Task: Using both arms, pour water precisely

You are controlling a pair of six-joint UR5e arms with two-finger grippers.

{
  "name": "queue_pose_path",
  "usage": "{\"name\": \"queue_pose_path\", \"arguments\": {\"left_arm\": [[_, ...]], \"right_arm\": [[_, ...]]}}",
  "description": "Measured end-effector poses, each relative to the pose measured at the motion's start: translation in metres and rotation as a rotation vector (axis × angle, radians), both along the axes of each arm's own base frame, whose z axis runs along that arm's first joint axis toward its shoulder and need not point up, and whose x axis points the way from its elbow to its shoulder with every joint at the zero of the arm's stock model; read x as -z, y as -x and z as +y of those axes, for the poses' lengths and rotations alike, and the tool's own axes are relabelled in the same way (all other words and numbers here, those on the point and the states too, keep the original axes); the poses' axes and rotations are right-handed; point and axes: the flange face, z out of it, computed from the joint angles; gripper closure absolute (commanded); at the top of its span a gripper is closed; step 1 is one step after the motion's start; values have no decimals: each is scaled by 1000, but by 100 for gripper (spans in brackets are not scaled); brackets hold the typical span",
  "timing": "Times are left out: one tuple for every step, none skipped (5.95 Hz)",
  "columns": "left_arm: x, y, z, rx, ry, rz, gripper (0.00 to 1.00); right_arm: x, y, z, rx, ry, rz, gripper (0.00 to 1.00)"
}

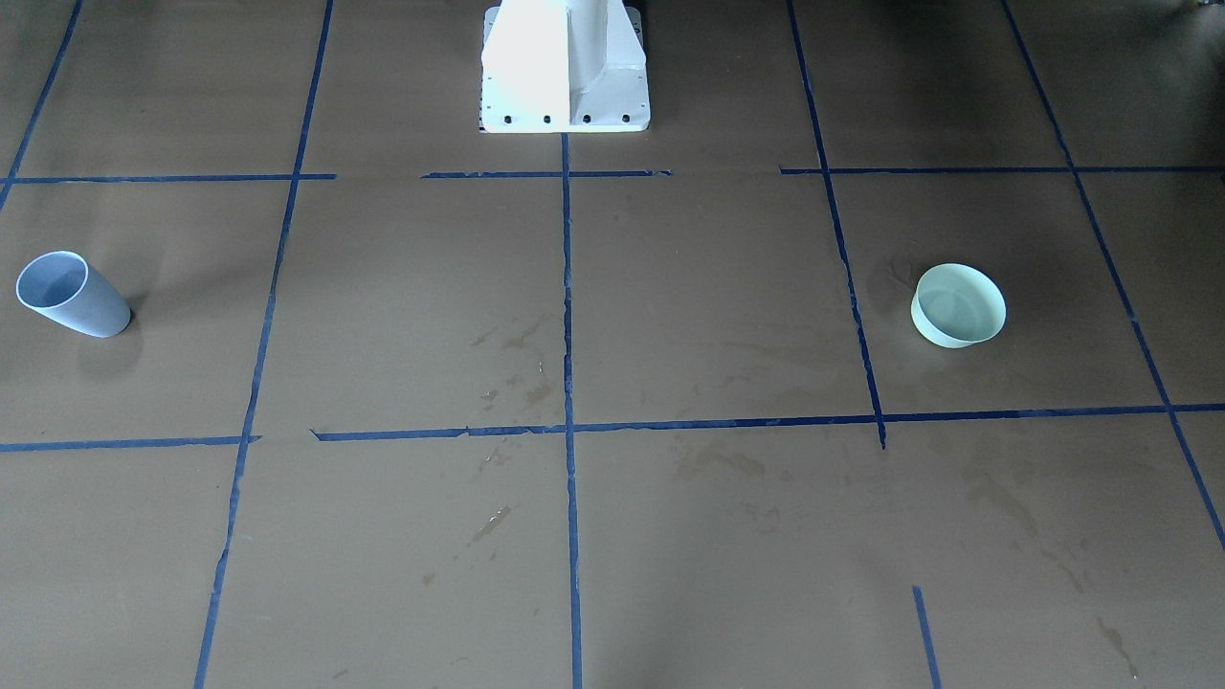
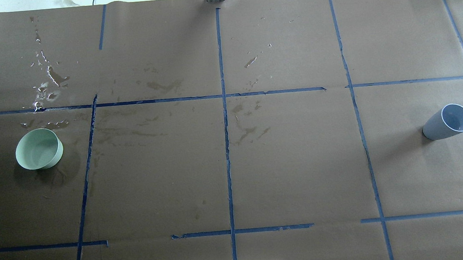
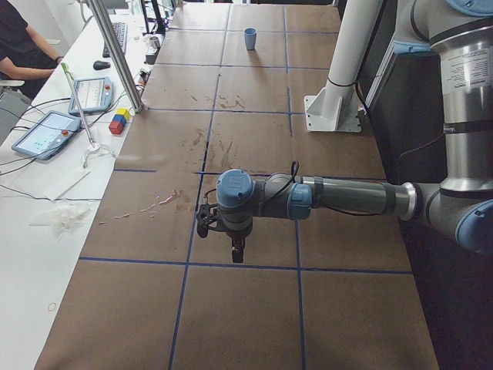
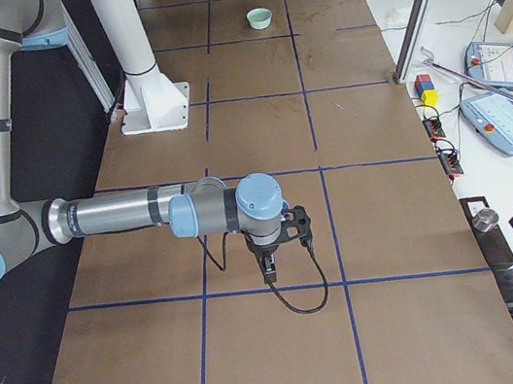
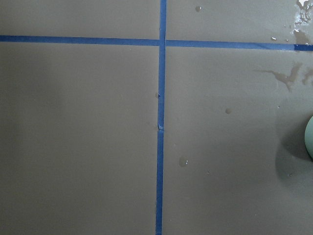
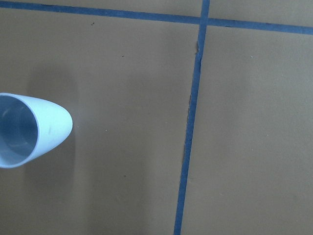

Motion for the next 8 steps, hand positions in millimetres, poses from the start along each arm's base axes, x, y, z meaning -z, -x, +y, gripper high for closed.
{"name": "queue_pose_path", "arguments": {"left_arm": [[4, 0, -1, 1, -6, 3, 0], [6, 0, -3, 3, -8, 4, 0], [6, 0, -2, 4, -5, 2, 0], [6, 0, 0, 5, -6, 1, 0], [4, 0, 0, 4, -2, 1, 0], [1, 0, 1, 2, 2, 1, 0], [1, 0, 1, 1, 0, 1, 0], [5, -1, 0, 0, -9, 2, 0]], "right_arm": [[0, 0, 0, 0, 1, -5, 0], [1, 1, 0, -1, 2, -10, 0], [0, 1, 0, -2, 5, -12, 0], [-2, 2, 0, -2, 12, -20, 0], [-3, 3, 0, -2, 15, -44, 0], [0, 5, -1, 2, -9, -67, 0], [4, 6, -3, 7, -51, -80, 0], [6, 6, -4, 9, -75, -83, 0]]}}
